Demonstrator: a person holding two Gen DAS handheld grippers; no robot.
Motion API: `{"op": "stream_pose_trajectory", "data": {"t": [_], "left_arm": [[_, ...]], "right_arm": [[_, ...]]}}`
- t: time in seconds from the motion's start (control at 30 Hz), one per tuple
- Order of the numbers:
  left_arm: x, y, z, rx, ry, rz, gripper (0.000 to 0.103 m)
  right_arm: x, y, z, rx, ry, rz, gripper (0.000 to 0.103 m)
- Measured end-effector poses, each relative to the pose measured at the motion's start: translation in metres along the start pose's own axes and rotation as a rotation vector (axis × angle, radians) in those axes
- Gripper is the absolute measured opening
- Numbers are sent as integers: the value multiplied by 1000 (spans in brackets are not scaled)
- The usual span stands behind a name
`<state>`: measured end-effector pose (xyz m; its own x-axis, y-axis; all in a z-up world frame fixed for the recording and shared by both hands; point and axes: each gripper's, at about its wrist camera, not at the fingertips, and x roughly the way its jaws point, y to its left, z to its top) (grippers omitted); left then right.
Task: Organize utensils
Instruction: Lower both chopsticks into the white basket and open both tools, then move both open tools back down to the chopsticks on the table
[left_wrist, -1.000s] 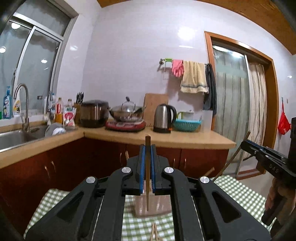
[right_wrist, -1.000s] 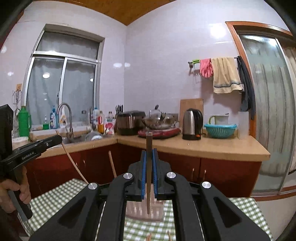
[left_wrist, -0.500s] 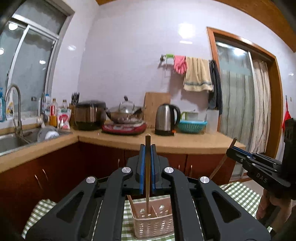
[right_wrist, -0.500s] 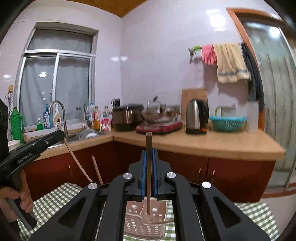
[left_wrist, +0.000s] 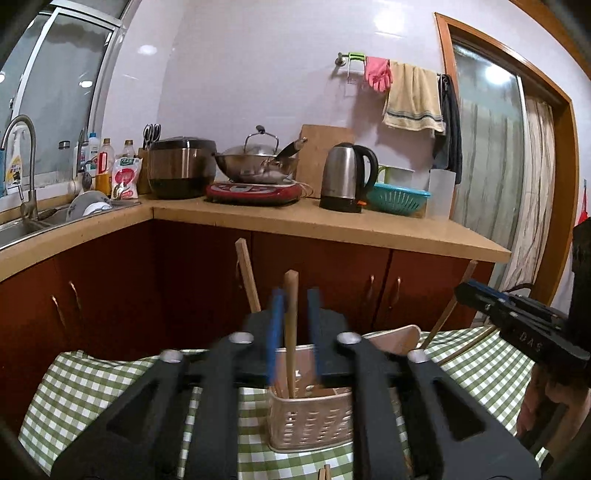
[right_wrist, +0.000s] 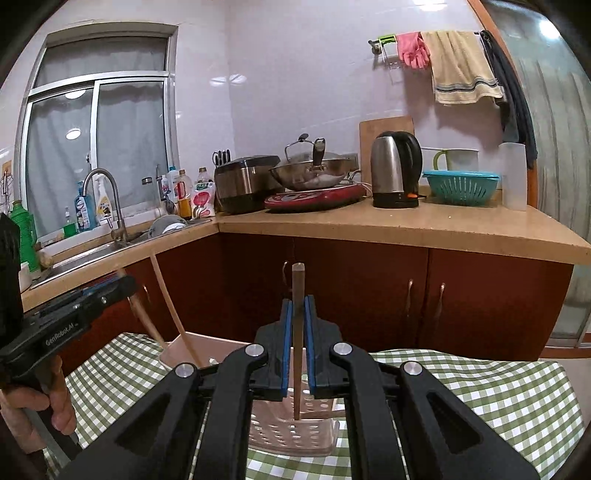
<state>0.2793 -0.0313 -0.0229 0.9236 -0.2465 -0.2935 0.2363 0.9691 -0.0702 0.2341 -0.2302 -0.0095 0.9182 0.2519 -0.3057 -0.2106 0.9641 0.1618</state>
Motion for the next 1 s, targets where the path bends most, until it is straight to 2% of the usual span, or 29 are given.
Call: {"op": "stream_pose_trajectory", "data": {"t": [0.03,0.07,0.27,0.37,0.63,0.8,1.0], "left_arm": [[0,1,0,-1,-3,7,41],[-2,2,0,-5,-9,12,49],[-19,3,3,4,-32,30,64],[-31,3,3,3,-43,34,73],[-72,-1,-13,14,-40,37,76],[-101,-7,-42,44,-20,64,76],[-133,-8,-83,34,20,92,76]], "right_arm": [[3,-1,3,-3,-2,-3,18],[1,-1,4,-10,-11,-12,28],[-21,4,11,-43,-62,-55,47],[-38,7,12,-51,-84,-62,49],[-86,15,0,-61,-105,-69,50],[-112,19,-32,-55,-68,-89,50],[-136,23,-78,-39,-3,-102,50]]}}
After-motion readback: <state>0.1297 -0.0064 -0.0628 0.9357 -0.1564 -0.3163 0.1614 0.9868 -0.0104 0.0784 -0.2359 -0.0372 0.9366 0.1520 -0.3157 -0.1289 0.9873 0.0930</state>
